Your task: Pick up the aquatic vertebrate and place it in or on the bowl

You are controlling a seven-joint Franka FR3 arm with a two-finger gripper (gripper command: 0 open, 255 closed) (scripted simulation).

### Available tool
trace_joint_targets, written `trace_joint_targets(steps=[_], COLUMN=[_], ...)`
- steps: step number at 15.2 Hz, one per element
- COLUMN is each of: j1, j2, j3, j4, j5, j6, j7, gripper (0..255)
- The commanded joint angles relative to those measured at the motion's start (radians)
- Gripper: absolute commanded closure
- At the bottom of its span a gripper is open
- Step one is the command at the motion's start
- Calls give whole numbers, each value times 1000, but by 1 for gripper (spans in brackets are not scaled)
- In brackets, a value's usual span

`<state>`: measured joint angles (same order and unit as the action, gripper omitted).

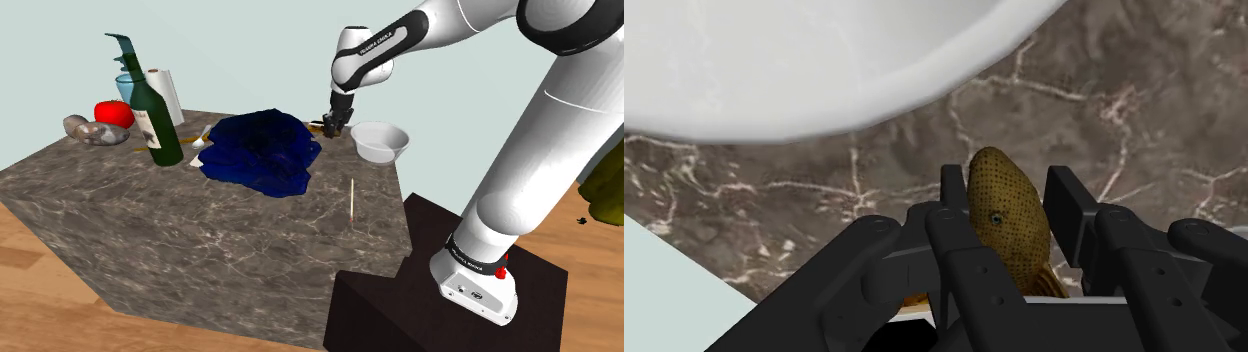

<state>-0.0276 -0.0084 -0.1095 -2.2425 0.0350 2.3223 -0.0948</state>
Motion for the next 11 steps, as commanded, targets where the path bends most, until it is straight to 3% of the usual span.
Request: trace_joint_targets(steps=[1, 11], j1=[-1, -1], j2=[-13, -70], j3=[-1, 0], j4=[14, 90], j5=[-3, -13], j6=[-27, -160], j7=[1, 11], gripper=[255, 255])
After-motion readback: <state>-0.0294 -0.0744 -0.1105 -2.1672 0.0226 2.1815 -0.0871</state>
